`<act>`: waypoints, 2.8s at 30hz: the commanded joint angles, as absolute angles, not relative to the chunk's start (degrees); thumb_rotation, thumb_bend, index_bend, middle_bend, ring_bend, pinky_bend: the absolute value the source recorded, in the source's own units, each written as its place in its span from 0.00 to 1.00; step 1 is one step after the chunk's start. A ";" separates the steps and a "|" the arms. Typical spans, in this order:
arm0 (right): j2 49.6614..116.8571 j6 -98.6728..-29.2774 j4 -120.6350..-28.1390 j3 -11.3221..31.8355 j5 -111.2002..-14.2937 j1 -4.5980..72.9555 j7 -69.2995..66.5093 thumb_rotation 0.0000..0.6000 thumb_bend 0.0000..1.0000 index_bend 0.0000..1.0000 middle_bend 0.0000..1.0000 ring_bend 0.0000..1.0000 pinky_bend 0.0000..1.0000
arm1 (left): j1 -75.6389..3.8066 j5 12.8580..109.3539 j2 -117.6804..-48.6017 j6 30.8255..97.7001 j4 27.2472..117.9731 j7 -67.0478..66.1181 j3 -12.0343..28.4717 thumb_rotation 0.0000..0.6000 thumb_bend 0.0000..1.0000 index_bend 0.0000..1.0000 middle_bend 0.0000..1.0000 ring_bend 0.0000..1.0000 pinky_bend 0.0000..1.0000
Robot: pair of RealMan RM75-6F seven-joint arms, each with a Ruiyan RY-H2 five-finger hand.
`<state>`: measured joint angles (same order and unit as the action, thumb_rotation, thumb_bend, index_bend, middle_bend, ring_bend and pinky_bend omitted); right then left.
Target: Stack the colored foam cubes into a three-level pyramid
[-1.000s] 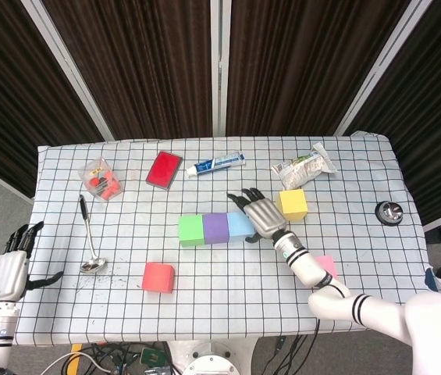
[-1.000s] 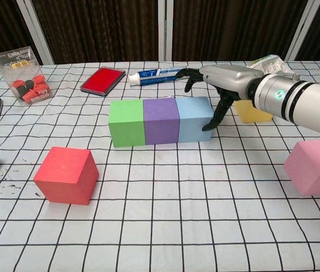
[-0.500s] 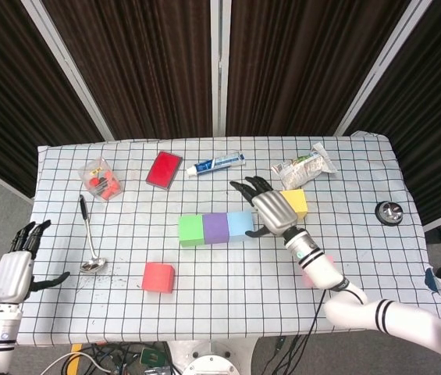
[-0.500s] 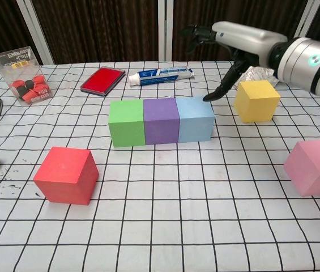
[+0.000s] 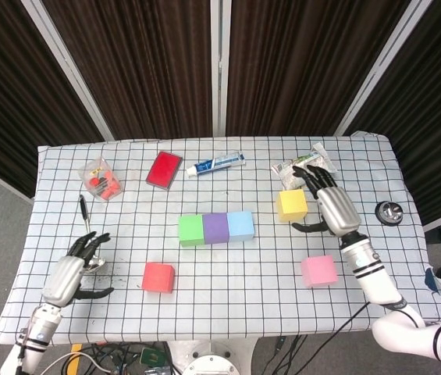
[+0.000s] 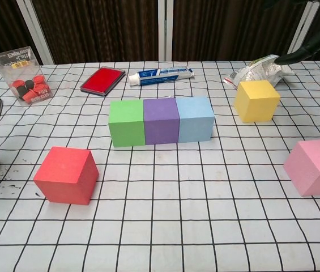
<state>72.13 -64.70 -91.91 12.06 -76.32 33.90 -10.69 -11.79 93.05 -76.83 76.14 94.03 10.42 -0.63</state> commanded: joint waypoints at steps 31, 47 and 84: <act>70.76 -70.15 -86.62 9.34 -81.74 27.08 -21.01 1.00 0.00 0.00 0.16 0.00 0.00 | -18.90 91.13 -93.43 68.66 83.78 2.94 -0.97 1.00 0.00 0.07 0.29 0.00 0.08; 70.83 -77.42 -88.54 6.15 -85.54 21.22 -19.24 1.00 0.00 0.00 0.18 0.00 0.00 | -19.17 89.90 -95.65 69.58 81.68 0.05 -1.10 1.00 0.09 0.08 0.37 0.02 0.08; 73.93 -68.80 -81.92 -3.22 -88.98 16.86 1.77 1.00 0.00 0.00 0.09 0.00 0.00 | -13.92 83.52 -83.62 80.98 91.33 3.51 5.35 1.00 0.14 0.10 0.47 0.09 0.11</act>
